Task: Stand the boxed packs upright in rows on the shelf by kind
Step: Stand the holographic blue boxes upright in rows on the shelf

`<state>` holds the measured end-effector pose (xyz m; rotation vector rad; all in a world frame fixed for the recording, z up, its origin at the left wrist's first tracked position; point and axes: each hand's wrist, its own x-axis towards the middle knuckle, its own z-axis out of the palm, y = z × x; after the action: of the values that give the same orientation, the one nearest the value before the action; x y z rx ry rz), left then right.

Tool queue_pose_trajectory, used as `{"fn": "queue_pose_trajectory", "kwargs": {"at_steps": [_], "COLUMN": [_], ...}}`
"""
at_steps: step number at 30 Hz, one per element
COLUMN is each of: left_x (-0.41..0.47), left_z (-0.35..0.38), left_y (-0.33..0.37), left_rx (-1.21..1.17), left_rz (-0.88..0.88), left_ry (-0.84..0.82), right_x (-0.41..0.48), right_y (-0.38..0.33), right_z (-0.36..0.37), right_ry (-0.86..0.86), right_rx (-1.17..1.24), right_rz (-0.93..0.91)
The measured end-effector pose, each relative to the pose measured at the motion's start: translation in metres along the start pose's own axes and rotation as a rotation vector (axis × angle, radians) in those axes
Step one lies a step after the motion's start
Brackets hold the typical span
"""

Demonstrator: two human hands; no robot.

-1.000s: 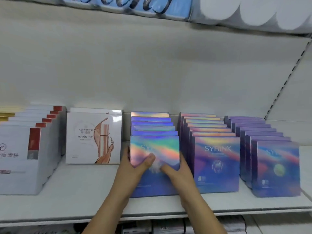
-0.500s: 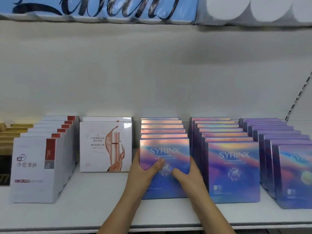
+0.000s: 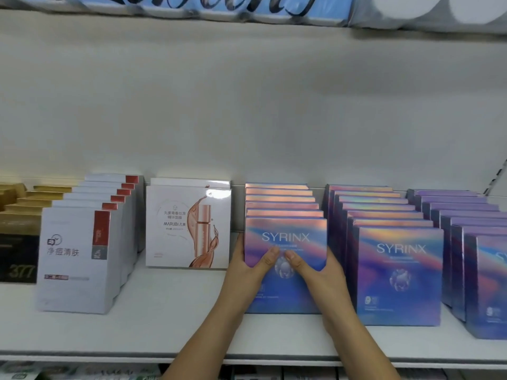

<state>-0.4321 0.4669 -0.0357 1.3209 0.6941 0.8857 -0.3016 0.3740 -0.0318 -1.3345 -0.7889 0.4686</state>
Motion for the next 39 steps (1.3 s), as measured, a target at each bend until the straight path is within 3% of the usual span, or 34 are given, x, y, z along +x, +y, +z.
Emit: {"fn": "queue_pose_trajectory", "kwargs": {"at_steps": [3,9,12,14,20,25,29,34,39], "left_x": [-0.002,-0.037,-0.057,-0.063,-0.075,-0.048,-0.012,0.009,0.021], "left_z": [0.001,-0.006,-0.024,-0.042,-0.097,-0.122,-0.129,-0.134,-0.144], "left_y": [0.005,0.018,0.032,0.038,0.054,0.051,0.039,0.026,0.018], "left_rx": [0.018,0.233,0.286,0.307,0.313,0.387,0.353,0.329,0.231], "left_rz": [0.007,0.215,0.274,0.279,0.214,0.087,0.055,0.105,0.112], "left_ry": [0.016,0.032,0.116,0.251,0.458,0.399,0.433,0.54,0.453], "right_x": [-0.003,-0.023,-0.039,-0.051,-0.07,-0.055,-0.037,-0.023,-0.008], "right_y": [-0.003,-0.037,-0.059,-0.072,-0.06,-0.04,-0.024,-0.008,0.002], "right_z": [0.001,0.006,0.018,0.031,0.102,0.141,0.162,0.187,0.2], "right_ry": [0.012,0.157,0.214,0.14,-0.245,-0.192,-0.079,0.058,0.143], "right_rx": [-0.089,-0.508,-0.395,-0.225,0.049,-0.029,-0.143,-0.113,-0.087], "right_rz": [0.007,-0.12,-0.324,-0.402,-0.167,0.055,0.12,0.157,0.181]}}
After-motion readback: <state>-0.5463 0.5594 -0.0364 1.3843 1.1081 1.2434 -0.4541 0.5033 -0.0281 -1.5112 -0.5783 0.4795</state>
